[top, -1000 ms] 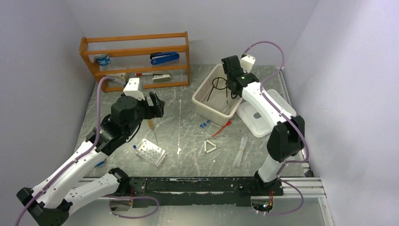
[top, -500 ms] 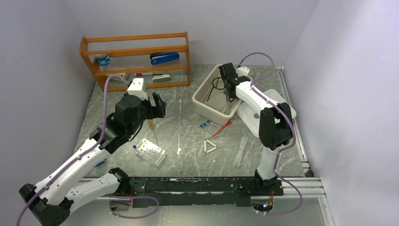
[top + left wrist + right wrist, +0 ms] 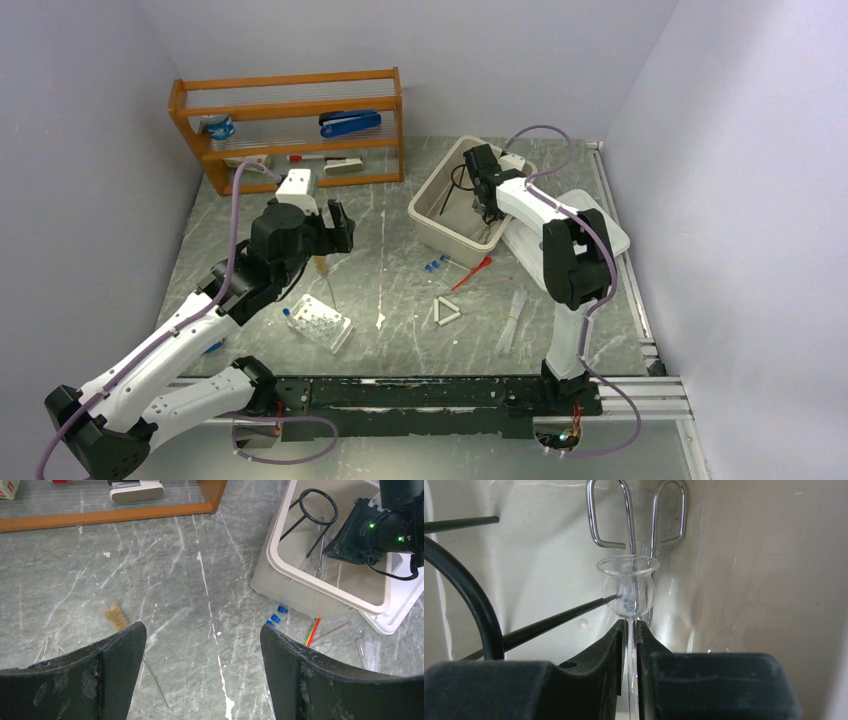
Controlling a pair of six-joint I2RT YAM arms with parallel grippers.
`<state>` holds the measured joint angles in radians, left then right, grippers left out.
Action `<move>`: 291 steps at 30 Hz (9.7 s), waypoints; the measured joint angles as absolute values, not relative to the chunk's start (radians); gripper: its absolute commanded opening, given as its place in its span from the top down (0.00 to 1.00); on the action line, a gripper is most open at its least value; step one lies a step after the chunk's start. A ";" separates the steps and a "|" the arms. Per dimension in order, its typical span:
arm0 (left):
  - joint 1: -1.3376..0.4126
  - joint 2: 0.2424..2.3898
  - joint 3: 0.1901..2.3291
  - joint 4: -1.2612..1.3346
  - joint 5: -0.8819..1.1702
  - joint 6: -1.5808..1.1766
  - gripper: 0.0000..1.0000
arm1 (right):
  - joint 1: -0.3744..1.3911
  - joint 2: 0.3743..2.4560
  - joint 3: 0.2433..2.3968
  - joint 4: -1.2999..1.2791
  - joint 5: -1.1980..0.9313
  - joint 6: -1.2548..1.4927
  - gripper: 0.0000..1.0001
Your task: Organize the chemistry lab equipment
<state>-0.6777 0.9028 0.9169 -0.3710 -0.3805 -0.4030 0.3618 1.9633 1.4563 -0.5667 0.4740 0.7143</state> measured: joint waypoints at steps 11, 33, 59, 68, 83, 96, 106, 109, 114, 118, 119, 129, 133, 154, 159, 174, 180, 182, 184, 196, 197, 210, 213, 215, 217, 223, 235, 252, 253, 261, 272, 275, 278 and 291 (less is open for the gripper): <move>-0.678 0.930 0.879 -0.390 -0.382 -0.426 0.13 | 0.361 1.964 1.428 -0.528 0.476 0.714 0.67; -0.678 0.823 1.036 -0.426 -0.622 -0.405 0.14 | 0.744 1.592 1.466 -0.417 0.440 0.566 0.38; -0.678 0.706 1.114 -0.348 -0.685 -0.307 0.15 | 1.090 2.282 1.831 -0.419 0.189 0.558 0.56; -0.678 0.707 1.113 -0.350 -0.687 -0.319 0.19 | 1.102 2.366 1.918 -0.495 0.208 0.542 0.72; -0.677 0.709 1.113 -0.356 -0.686 -0.330 0.18 | 1.107 2.451 2.074 -0.625 0.299 0.540 1.00; -0.677 0.726 1.092 -0.340 -0.686 -0.329 0.15 | 1.105 2.256 1.791 -0.442 0.369 0.490 1.00; -0.678 0.748 0.977 -0.208 -0.546 -0.356 0.12 | 1.035 1.756 1.508 -0.224 0.582 0.466 1.00; -0.678 0.754 0.934 -0.161 -0.480 -0.359 0.11 | 0.965 1.659 1.449 -0.231 0.649 0.493 1.00; -0.678 0.788 0.900 -0.105 -0.366 -0.356 0.10 | 0.822 1.551 1.364 -0.321 0.720 0.596 1.00; -0.678 0.843 0.876 -0.045 -0.304 -0.360 0.12 | 0.722 1.523 1.351 -0.411 0.760 0.688 1.00; -0.677 0.859 0.855 -0.012 -0.293 -0.359 0.13 | 0.701 1.523 1.351 -0.429 0.766 0.705 1.00; -0.677 0.962 0.776 0.034 -0.282 -0.350 0.13 | 0.577 1.589 1.365 -0.540 0.750 0.766 1.00; -0.678 0.962 0.777 0.036 -0.268 -0.364 0.13 | 0.536 1.620 1.355 -0.555 0.723 0.765 1.00; -0.678 1.027 0.827 0.001 -0.225 -0.386 0.14 | 0.393 1.818 1.358 -0.495 0.519 0.661 0.70; -0.678 1.044 0.838 -0.004 -0.196 -0.381 0.14 | 0.393 1.809 1.369 -0.507 0.510 0.661 0.63; -0.677 1.077 0.847 -0.031 -0.075 -0.374 0.13 | 0.392 1.340 1.240 -0.561 0.415 0.620 0.42; -0.678 1.119 0.847 -0.027 0.028 -0.374 0.19 | 0.392 1.118 1.019 -0.616 0.348 0.700 0.42; -0.678 1.154 0.847 -0.027 0.070 -0.375 0.23 | 0.392 1.065 0.946 -0.626 0.330 0.741 0.43; -0.683 1.210 0.849 -0.026 0.118 -0.381 0.28 | 0.392 1.008 0.863 -0.630 0.312 0.788 0.44; -0.822 1.551 0.902 -0.006 0.223 -0.350 0.46 | 0.391 0.970 0.581 -0.462 0.182 1.000 0.53; -0.835 1.572 0.910 0.003 0.225 -0.343 0.47 | 0.390 0.972 0.563 -0.443 0.171 1.021 0.55; -0.900 1.723 0.938 0.080 0.214 -0.307 0.47 | 0.387 1.159 0.437 -0.183 0.094 1.200 0.66; -0.905 1.745 0.950 0.086 0.213 -0.299 0.49 | 0.386 1.203 0.444 -0.155 0.090 1.205 0.66; -0.905 1.760 0.957 0.091 0.212 -0.298 0.50 | 0.386 1.230 0.450 -0.145 0.090 1.208 0.66; -0.905 1.769 0.957 0.099 0.211 -0.298 0.50 | 0.386 1.243 0.451 -0.139 0.094 1.212 0.66; -0.905 1.779 0.957 0.115 0.214 -0.299 0.57 | 0.386 1.287 0.465 -0.113 0.109 1.230 0.70; -0.905 1.777 0.955 0.137 0.271 -0.323 0.66 | 0.386 1.352 0.510 -0.118 0.142 1.242 1.00; -0.905 1.586 0.926 0.137 0.230 -0.374 0.41 | 0.385 1.092 0.514 -0.260 0.177 1.134 1.00; -0.905 1.581 0.926 0.136 0.229 -0.379 0.39 | 0.385 1.081 0.519 -0.265 0.170 1.126 1.00; -0.905 1.551 0.925 0.164 0.271 -0.441 0.34 | 0.385 0.966 0.542 -0.266 0.088 1.035 1.00; -0.905 1.597 0.925 0.195 0.380 -0.512 0.58 | 0.385 0.859 0.529 -0.197 -0.032 0.938 1.00; -0.905 1.613 0.937 0.196 0.420 -0.521 0.65 | 0.385 0.859 0.523 -0.184 -0.051 0.933 1.00; -0.905 1.629 0.952 0.197 0.455 -0.526 0.71 | 0.385 0.859 0.521 -0.179 -0.061 0.933 1.00; -0.916 1.692 0.990 0.154 0.493 -0.526 0.95 | 0.385 0.838 0.496 -0.208 -0.012 1.020 0.56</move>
